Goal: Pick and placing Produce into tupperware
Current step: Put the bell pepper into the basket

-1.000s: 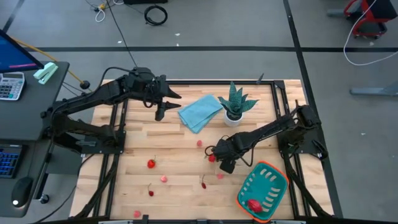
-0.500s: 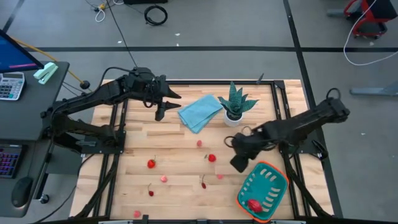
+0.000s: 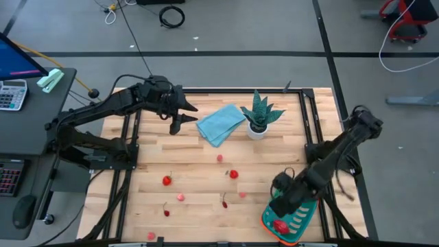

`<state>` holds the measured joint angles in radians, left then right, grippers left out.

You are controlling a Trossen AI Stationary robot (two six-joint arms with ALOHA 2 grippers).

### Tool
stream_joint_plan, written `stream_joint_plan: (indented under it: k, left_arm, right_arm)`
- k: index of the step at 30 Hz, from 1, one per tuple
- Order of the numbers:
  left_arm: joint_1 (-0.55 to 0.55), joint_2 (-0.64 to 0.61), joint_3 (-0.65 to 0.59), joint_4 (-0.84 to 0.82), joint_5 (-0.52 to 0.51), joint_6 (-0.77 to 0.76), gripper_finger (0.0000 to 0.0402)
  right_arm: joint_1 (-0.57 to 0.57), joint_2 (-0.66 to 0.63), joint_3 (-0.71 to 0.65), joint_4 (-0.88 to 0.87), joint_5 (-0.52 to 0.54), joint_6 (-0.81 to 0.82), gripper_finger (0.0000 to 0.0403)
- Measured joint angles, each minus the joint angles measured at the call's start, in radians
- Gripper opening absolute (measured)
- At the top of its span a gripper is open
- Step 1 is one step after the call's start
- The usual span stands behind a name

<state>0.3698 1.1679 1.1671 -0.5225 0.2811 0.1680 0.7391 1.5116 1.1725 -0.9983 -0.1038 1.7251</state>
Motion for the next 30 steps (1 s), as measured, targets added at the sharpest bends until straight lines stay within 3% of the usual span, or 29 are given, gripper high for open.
stream_joint_plan:
  k: [7,17,30]
  left_arm:
    - [0.0,0.0,0.0,0.0,0.0,0.0,0.0183]
    - [0.0,0.0,0.0,0.0,0.0,-0.026,0.0178]
    - [0.0,0.0,0.0,-0.021,0.0,-0.027,0.0177]
  right_arm:
    - [0.001,0.168,0.0,0.05,-0.036,-0.053,0.0239]
    - [-0.031,0.3,0.0,0.098,-0.053,-0.122,0.0241]
    - [-0.03,0.26,0.0,0.106,-0.117,-0.104,0.0256]
